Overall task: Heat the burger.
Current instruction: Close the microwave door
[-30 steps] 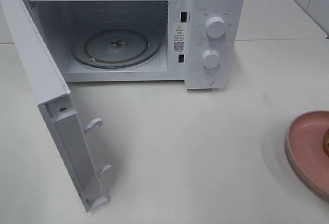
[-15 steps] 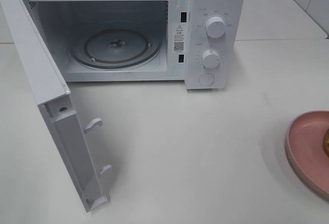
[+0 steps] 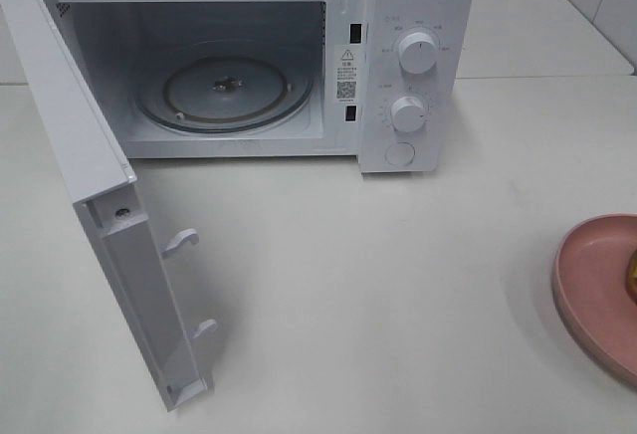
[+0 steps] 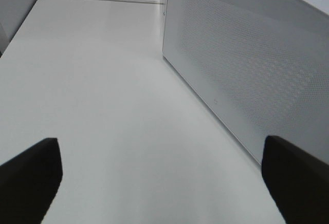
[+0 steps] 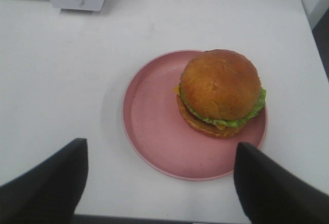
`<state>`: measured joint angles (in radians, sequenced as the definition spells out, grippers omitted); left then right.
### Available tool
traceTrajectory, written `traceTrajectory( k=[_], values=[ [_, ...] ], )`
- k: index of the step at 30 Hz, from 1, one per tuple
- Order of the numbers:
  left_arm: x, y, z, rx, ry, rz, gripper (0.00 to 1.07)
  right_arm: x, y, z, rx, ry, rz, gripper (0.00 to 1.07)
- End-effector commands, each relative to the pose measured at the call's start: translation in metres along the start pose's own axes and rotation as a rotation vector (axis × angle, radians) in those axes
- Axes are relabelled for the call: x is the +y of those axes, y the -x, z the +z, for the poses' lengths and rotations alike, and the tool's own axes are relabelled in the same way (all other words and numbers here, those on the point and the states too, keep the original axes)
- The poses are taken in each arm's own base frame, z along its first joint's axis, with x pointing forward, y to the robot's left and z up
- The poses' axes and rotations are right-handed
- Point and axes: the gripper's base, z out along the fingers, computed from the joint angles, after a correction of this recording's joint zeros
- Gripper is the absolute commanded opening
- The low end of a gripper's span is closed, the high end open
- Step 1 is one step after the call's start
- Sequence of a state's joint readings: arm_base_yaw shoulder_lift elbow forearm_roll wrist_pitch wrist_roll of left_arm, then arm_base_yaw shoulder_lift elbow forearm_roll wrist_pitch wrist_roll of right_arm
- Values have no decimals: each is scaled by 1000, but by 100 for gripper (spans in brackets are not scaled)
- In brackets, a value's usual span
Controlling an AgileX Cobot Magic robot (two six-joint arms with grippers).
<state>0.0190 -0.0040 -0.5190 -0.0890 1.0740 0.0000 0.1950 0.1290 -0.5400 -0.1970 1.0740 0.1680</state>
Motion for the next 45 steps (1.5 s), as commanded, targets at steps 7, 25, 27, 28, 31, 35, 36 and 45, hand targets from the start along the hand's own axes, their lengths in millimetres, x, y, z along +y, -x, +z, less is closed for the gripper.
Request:
traceTrajectory(
  k=[7, 25, 27, 28, 31, 35, 36, 45],
  values=[
    [-1, 0, 0, -13, -5, -4, 98, -1, -13, -13, -145, -53, 67, 76],
    [-1, 0, 0, -13, -5, -4, 98, 4, -15, -9, -207, -35, 96, 76],
    [-1, 0, 0, -13, -5, -4, 98, 4, -15, -9, -207, -35, 96, 76],
    [-1, 0, 0, -13, -5, -4, 98, 4, -15, -9, -207, -35, 96, 76],
    [-1, 0, 0, -13, -5, -4, 98, 4, -15, -9, -207, -35, 96, 76],
    [-1, 0, 0, -13, -5, -4, 98, 4, -15, -9, -207, -35, 96, 76],
    [-1, 0, 0, -13, -5, -4, 98, 4, -15, -9, -207, -35, 96, 76],
    [-1, 0, 0, -13, -5, -4, 98, 4, -15, -9, -207, -35, 96, 76]
  ],
)
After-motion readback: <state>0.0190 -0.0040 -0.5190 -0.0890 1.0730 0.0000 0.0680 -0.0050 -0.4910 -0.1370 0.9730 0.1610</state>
